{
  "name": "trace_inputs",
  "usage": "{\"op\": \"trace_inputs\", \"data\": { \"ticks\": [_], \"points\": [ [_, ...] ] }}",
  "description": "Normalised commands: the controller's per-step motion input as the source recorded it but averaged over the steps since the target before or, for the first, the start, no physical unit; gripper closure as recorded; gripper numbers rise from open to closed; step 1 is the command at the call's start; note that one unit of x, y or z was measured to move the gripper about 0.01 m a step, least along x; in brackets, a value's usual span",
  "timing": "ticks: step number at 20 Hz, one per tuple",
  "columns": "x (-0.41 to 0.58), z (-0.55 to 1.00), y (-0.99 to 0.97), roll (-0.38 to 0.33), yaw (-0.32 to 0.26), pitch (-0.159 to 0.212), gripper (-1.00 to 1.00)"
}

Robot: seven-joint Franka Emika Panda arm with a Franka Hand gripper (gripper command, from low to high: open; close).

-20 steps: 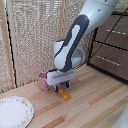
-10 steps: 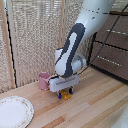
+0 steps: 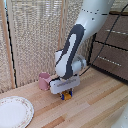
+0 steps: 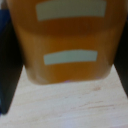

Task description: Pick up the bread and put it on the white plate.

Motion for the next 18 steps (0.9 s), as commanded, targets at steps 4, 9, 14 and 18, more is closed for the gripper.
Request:
{"op": "trace_inputs", "data": {
  "ticks": [4,9,14,18],
  "points": [
    [-0.060,0.87,0.19,-0.009,-0.012,0.001,1.00],
    [0.000,1.00,0.20,0.000,0.000,0.000,1.00],
    [0.027,1.00,0.39,0.002,0.014,0.005,1.00],
    [0.016,0.92,0.74,0.026,0.008,0.033,1.00]
  ]
}}
